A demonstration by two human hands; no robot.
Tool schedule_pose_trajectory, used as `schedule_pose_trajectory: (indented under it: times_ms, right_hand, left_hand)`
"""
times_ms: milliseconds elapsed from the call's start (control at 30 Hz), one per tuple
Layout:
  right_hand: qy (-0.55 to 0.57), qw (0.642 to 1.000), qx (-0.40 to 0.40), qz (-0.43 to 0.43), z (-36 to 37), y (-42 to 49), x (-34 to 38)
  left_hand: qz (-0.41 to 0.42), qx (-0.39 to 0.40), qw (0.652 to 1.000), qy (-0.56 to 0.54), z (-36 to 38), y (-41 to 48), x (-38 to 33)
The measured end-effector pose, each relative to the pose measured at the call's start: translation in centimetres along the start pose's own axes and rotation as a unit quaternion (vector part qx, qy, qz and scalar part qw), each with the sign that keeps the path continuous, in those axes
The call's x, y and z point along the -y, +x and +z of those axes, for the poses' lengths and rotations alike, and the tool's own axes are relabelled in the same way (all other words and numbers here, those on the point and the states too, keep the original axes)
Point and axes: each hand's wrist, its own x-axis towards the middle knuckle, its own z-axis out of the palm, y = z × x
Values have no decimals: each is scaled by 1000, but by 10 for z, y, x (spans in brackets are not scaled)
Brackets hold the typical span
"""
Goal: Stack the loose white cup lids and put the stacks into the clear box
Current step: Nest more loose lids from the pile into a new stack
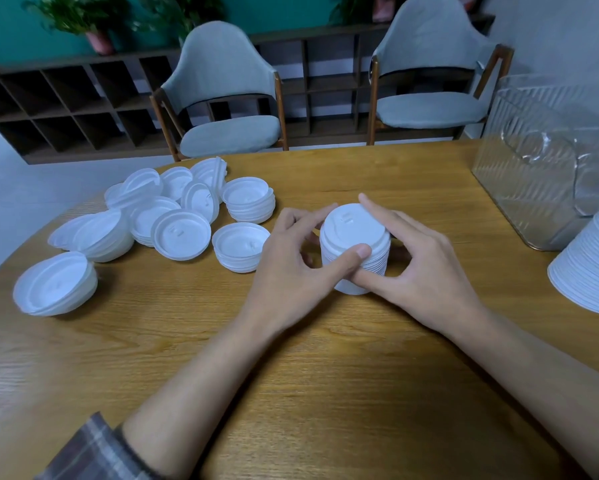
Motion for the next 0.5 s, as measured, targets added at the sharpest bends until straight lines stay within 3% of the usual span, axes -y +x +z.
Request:
schedule_pose_trajectory:
  times_ms: [500]
  right_hand:
    - [2,1000,26,14,0,1,2]
  left_hand:
    - [-22,45,999,-10,-2,3,10]
